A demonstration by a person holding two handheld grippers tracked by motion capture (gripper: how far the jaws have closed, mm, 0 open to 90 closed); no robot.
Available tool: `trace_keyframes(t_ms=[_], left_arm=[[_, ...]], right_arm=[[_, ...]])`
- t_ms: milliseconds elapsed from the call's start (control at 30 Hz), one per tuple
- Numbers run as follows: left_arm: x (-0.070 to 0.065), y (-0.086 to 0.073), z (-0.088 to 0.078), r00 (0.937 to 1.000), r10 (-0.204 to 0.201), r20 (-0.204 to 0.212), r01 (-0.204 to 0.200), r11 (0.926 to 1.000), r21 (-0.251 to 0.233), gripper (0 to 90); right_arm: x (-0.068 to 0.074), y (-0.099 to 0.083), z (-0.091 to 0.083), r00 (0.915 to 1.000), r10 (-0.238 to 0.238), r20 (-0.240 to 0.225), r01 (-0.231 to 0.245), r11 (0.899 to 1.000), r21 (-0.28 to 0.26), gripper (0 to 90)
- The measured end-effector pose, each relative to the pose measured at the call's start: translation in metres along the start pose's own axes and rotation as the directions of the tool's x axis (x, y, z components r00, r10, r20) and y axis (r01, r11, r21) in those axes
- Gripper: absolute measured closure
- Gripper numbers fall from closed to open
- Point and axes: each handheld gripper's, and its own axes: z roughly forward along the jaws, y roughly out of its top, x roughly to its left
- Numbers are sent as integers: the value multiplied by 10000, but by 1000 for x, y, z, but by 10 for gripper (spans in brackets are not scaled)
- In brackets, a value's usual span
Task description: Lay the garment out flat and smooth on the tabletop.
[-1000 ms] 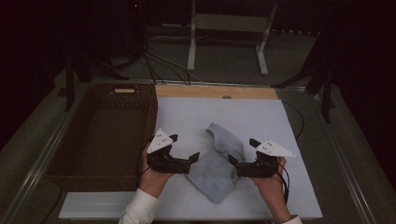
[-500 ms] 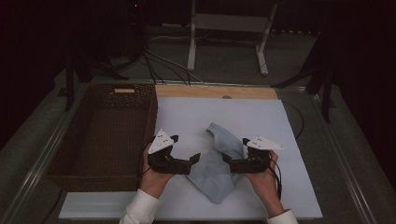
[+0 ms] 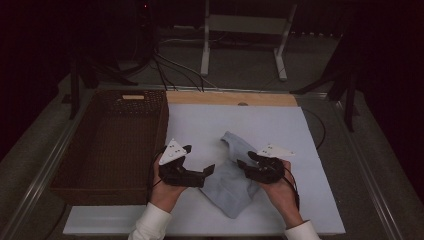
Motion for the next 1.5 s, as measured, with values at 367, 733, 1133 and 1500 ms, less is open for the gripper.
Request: trace_keyframes(t_ms=[367, 733, 1133, 1500], left_arm=[[-1, 0, 0, 10000, -19, 32, 19, 10000, -9, 3], [0, 0, -1, 10000, -43, 22, 44, 10000, -35, 4], [0, 0, -2, 10000, -53, 3, 53, 10000, -63, 3], [1, 0, -2, 10000, -61, -2, 61, 10000, -75, 3]], right_arm=[[-9, 0, -12, 9997, 61, 231, -63, 9999, 96, 804], [-28, -5, -30, 9972, 282, 693, -269, 9994, -196, 802], [-61, -16, -39, 9850, 933, 1455, -911, 9956, -219, 807], [-92, -24, -40, 9560, 1477, 2536, -1549, 9879, 86, 797]])
